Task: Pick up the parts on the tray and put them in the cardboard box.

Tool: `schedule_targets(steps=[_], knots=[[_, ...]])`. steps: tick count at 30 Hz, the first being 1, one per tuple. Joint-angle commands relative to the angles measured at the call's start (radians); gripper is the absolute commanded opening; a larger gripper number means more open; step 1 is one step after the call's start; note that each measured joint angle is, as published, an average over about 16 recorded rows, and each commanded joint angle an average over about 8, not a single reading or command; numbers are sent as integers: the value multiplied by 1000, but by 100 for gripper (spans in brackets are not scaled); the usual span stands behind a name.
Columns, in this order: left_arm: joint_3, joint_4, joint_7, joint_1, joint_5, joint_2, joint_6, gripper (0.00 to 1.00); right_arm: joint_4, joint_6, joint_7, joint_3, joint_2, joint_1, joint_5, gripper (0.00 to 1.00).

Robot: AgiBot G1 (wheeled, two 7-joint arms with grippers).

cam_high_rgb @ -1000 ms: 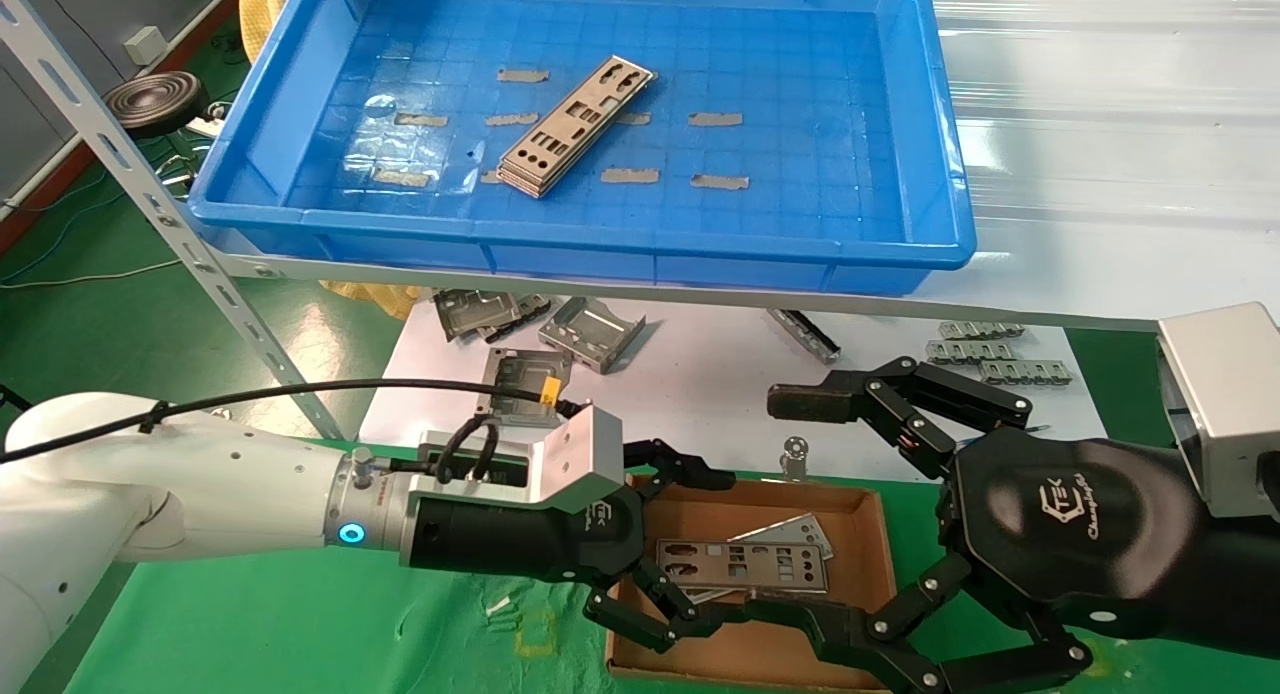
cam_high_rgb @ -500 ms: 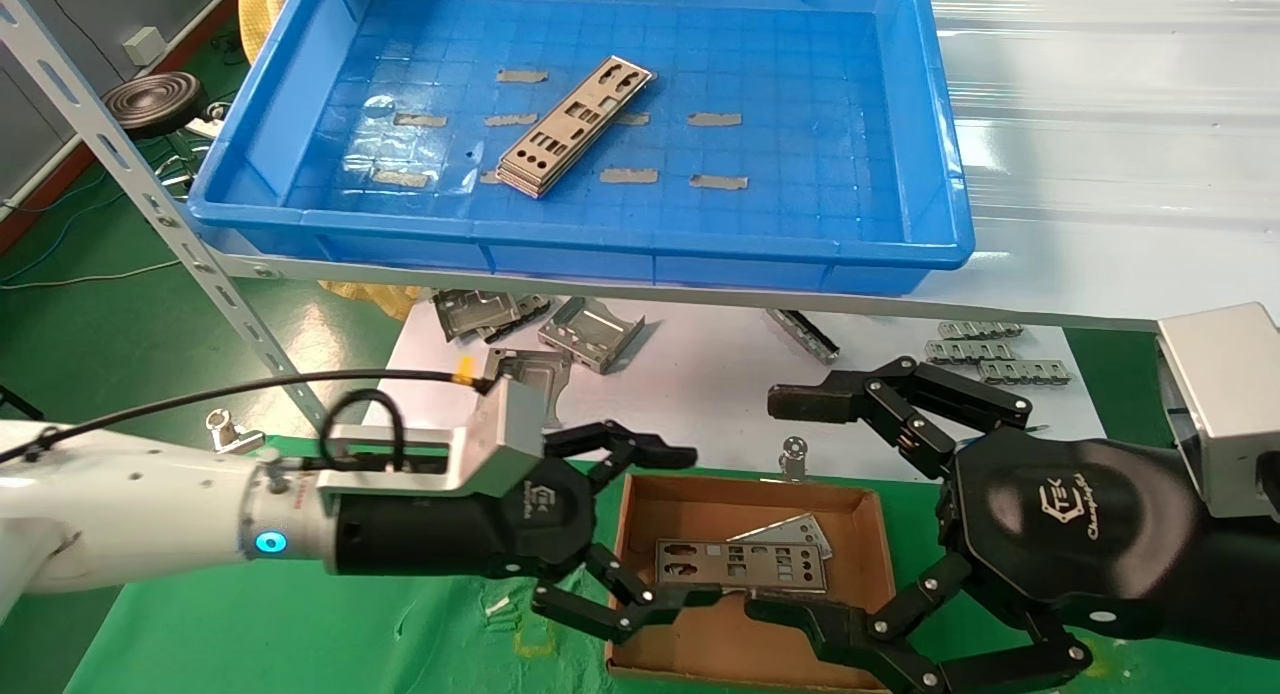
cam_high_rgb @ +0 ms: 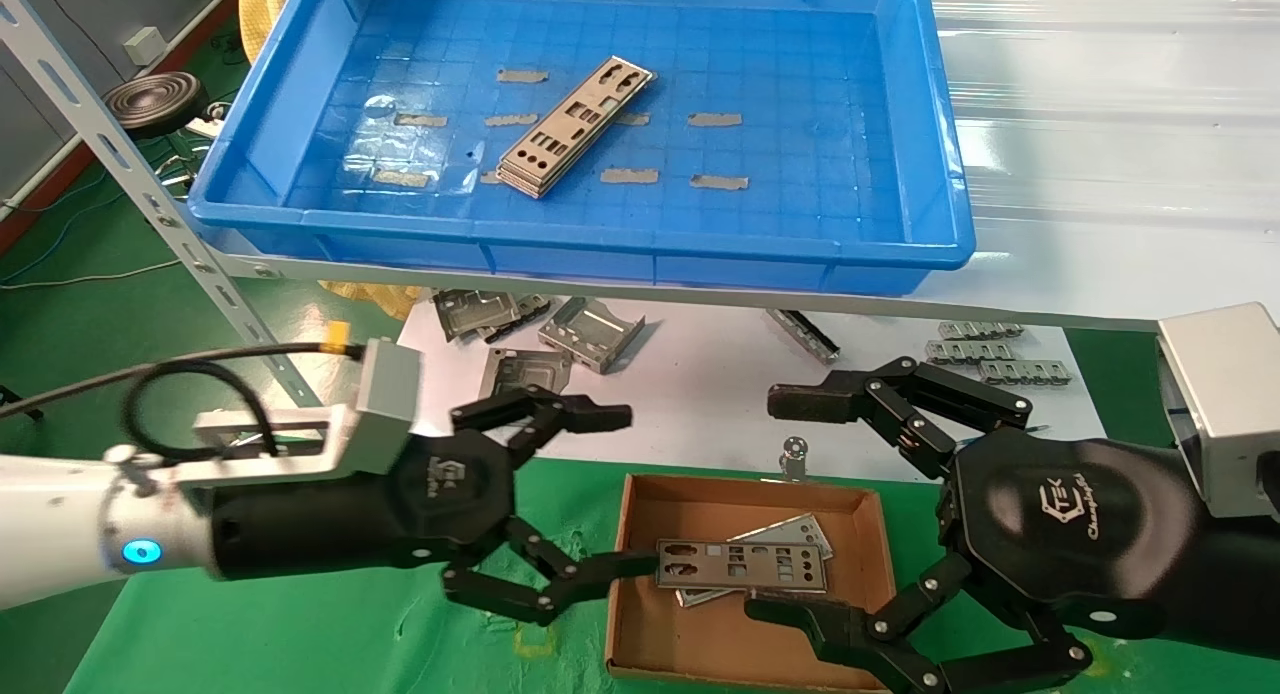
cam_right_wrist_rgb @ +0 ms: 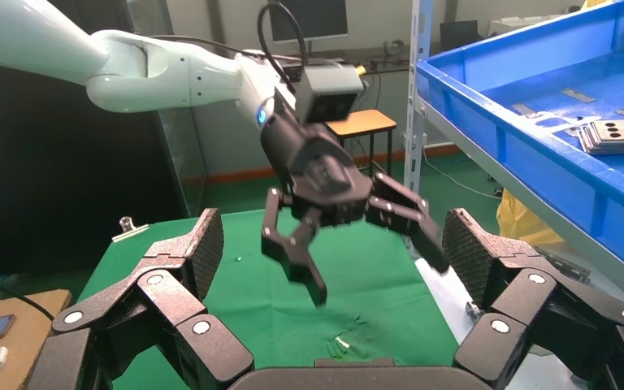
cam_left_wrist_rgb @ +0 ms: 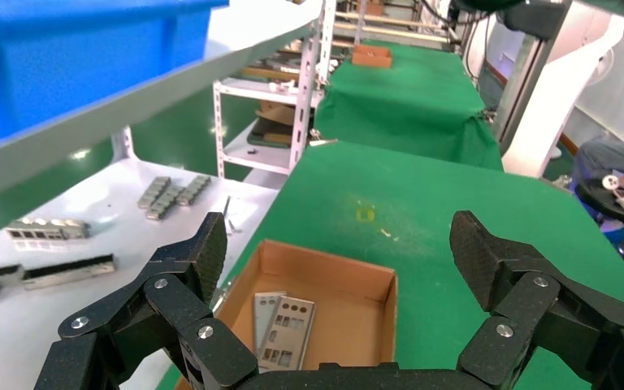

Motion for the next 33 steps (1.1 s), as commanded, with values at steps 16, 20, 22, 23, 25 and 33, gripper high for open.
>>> schedule_targets(steps=[16,20,22,23,25,33], knots=[[-172,-259,-145,115,-52,-179,7,100,0,0,0,0,0,0,0,100],[-213,-320,-179,143,-64,-221,8,100,0,0,0,0,0,0,0,100],[-233,-350,-196,156,-70,-242,9,100,0,0,0,0,0,0,0,100],[-244,-366,-205,163,-73,-252,10,100,0,0,0,0,0,0,0,100],[-264,-396,-222,177,-79,-273,11,100,0,0,0,0,0,0,0,100],[-329,-493,-273,220,-99,-340,13,100,0,0,0,0,0,0,0,100]])
